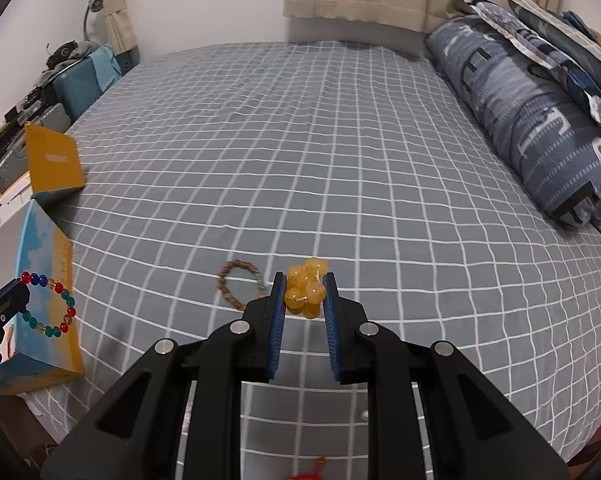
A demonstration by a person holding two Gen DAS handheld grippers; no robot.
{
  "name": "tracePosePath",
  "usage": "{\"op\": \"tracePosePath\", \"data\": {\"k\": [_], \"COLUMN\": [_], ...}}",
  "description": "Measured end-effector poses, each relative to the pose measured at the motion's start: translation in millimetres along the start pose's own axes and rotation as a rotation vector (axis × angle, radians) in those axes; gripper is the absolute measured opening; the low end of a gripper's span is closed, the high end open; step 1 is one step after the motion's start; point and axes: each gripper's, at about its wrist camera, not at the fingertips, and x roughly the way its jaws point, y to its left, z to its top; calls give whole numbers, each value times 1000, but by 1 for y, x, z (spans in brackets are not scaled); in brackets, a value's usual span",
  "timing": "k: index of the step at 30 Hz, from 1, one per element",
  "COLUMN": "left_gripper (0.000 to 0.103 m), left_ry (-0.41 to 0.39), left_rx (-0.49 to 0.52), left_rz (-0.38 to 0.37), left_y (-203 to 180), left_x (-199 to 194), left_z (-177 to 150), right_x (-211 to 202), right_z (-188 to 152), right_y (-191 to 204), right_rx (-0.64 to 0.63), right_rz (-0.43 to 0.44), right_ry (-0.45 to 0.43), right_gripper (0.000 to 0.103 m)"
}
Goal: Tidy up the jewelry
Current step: 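Lift both held items and carry them over the white box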
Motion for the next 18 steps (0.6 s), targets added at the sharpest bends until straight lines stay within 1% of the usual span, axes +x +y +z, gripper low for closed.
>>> {"op": "tracePosePath", "data": {"k": [5,9,18], "left_gripper": [9,9,9], "left_ry": [-17,-45,-66], "left_rx": [-27,-57,-121], "left_rz": [11,30,114], "left_y": [17,35,83], "left_x": [-16,-35,-63], "left_z": [0,0,-11], "right_x": [-8,-15,-24], "right_z": [6,13,20], "right_y": [28,58,133], "right_rx": [-26,-54,-146], "right_rz": [30,65,145], "right_ry": [-15,-30,-47], "right_gripper": [18,18,18]}}
